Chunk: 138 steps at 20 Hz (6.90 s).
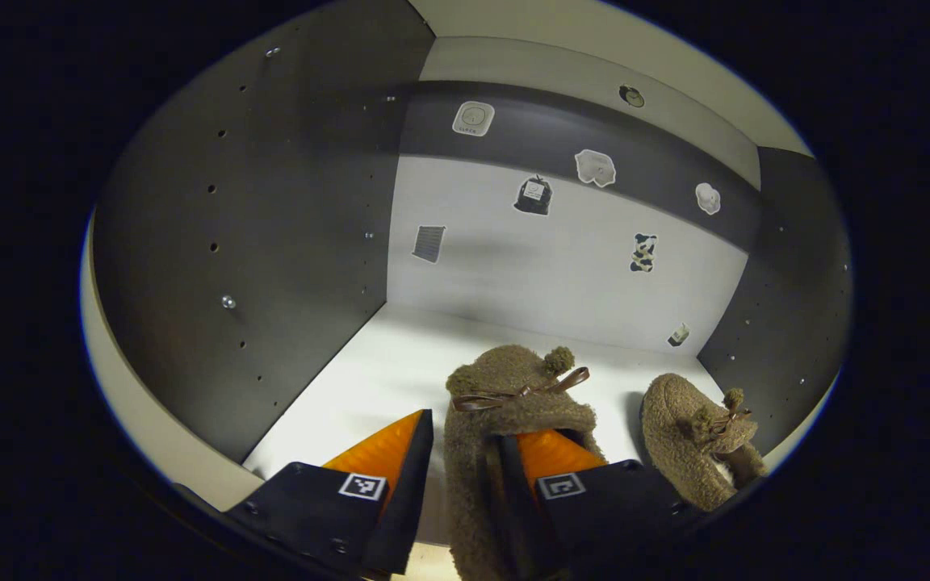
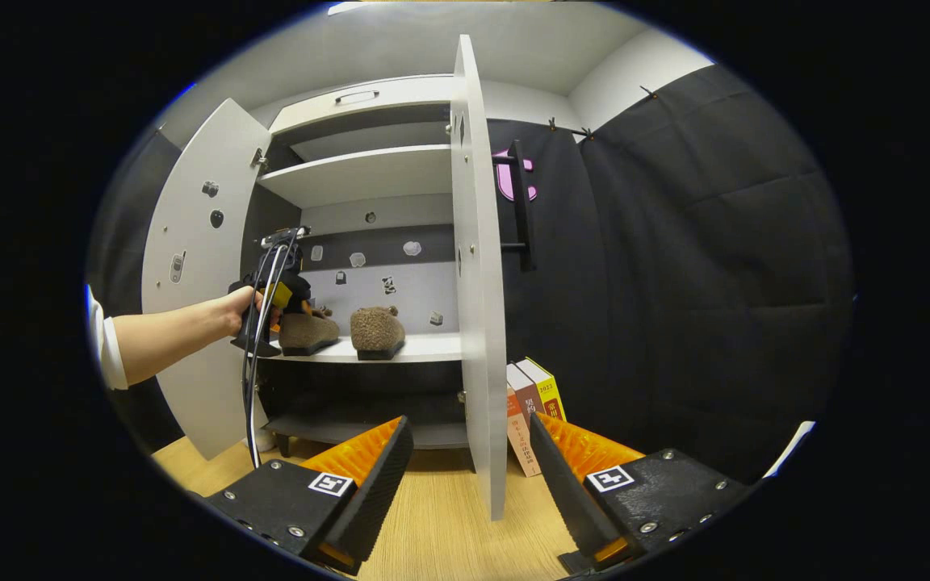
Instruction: Grab one shoe with the right hand and put it into the shoe cabinet, grab the other shoe with the left hand and put it into the shoe cabinet; then close the right door with the right hand and the left door with the left hand.
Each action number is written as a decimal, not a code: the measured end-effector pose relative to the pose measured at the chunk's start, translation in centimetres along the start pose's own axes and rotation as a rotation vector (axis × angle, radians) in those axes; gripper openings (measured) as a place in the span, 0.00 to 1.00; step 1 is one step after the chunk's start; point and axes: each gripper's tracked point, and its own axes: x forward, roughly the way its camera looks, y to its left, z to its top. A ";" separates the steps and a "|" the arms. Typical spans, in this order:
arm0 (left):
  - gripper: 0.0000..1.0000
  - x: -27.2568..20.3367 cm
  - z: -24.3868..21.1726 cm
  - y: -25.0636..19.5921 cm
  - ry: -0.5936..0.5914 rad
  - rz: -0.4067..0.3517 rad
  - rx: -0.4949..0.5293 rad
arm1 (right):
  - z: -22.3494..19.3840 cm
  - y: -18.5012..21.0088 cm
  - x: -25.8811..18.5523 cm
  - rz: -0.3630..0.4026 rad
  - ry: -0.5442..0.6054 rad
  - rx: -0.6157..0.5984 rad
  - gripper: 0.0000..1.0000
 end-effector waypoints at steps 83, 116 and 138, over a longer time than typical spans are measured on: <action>0.97 -33.9 -16.8 4.5 -0.507 -0.104 0.101 | 19.0 -5.4 6.7 -0.003 -0.179 -0.069 0.88; 0.97 -34.6 -16.5 7.1 -0.517 -0.063 0.098 | 14.8 14.2 16.2 0.296 -0.108 -0.029 0.92; 0.99 -34.9 -15.8 8.0 -0.512 -0.062 0.078 | 14.6 12.2 13.5 0.214 -0.140 -0.014 0.92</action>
